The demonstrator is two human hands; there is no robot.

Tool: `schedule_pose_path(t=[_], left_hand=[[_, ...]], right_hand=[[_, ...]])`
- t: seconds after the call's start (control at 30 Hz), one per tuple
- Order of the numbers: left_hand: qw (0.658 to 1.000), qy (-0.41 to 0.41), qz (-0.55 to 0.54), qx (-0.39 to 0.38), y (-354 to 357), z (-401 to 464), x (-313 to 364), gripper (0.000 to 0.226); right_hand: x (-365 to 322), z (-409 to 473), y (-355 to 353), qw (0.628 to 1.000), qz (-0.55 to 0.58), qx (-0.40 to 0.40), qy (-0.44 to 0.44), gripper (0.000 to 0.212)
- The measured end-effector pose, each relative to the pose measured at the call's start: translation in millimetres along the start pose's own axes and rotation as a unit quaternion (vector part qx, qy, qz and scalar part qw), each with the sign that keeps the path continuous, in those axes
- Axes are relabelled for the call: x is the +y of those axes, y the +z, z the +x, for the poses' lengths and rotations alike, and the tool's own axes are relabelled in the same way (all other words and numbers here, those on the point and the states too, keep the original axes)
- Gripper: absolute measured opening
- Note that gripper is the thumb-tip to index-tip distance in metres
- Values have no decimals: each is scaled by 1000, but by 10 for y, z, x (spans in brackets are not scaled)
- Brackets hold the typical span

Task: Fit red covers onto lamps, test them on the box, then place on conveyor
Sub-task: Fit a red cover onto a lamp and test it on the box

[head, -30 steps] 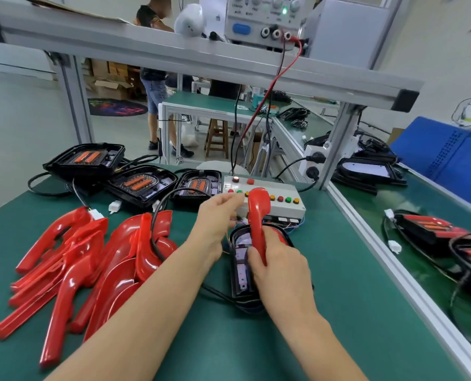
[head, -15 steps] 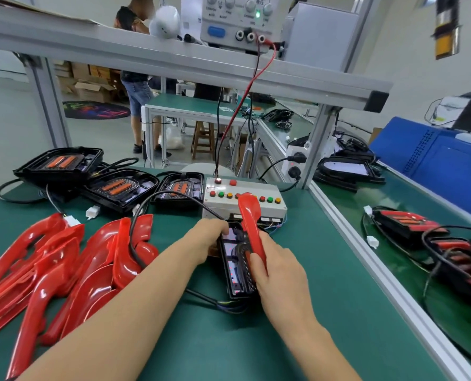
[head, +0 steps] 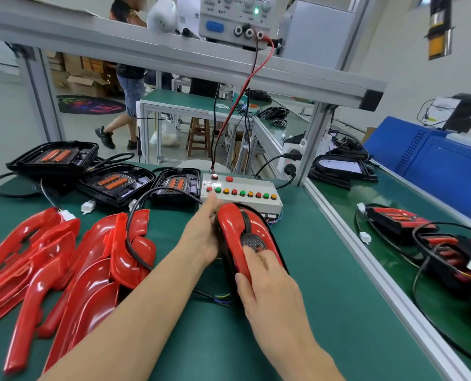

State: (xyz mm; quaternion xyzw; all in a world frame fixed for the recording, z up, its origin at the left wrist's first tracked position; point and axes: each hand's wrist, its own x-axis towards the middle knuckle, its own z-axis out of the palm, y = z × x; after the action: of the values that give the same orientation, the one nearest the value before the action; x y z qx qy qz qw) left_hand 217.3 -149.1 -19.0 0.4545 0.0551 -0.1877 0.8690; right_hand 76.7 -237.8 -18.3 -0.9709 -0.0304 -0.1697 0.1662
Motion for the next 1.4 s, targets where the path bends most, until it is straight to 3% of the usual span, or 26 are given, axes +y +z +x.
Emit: schedule_pose_path(t=[0.23,0.43,0.6,0.73,0.9,1.0,1.1,1.17,1.23,1.3,1.4], left_hand=[[1000,-4,-16,-5,-63,-43,10,21],[999,9,-42,-1,-102,-42,-76,36],[999,16,-44,16,-90,-60,-131,34],[1000,-2,-25,1,-94,-118,-170,27],[998,52,46,1,-101,-122,-158,29],[996,75,26,26,-97,-109,-96,27],[992,105,-15,74,-102,-63,32,32],[986,127,-49,99,-116,-29,138,37],[981,141,-80,106,-127,-19,215,41],[980,146,-93,100,-117,-33,236,43],[982,148,-86,81,-70,-61,183,43]], right_hand=[[-36,-42,23,999,-30,-28,13,51],[-68,-82,21,998,-48,-44,23,51],[-157,-10,37,996,-62,-50,28,52],[-196,9,81,995,-78,-62,30,53],[-168,31,156,995,-83,-53,22,53],[-90,13,141,998,-60,-30,5,53],[-13,-53,127,996,64,68,8,40],[57,-84,109,969,204,114,86,22],[114,-64,72,919,329,78,203,35],[136,-21,40,840,462,-10,284,35],[96,68,61,709,632,-102,297,63]])
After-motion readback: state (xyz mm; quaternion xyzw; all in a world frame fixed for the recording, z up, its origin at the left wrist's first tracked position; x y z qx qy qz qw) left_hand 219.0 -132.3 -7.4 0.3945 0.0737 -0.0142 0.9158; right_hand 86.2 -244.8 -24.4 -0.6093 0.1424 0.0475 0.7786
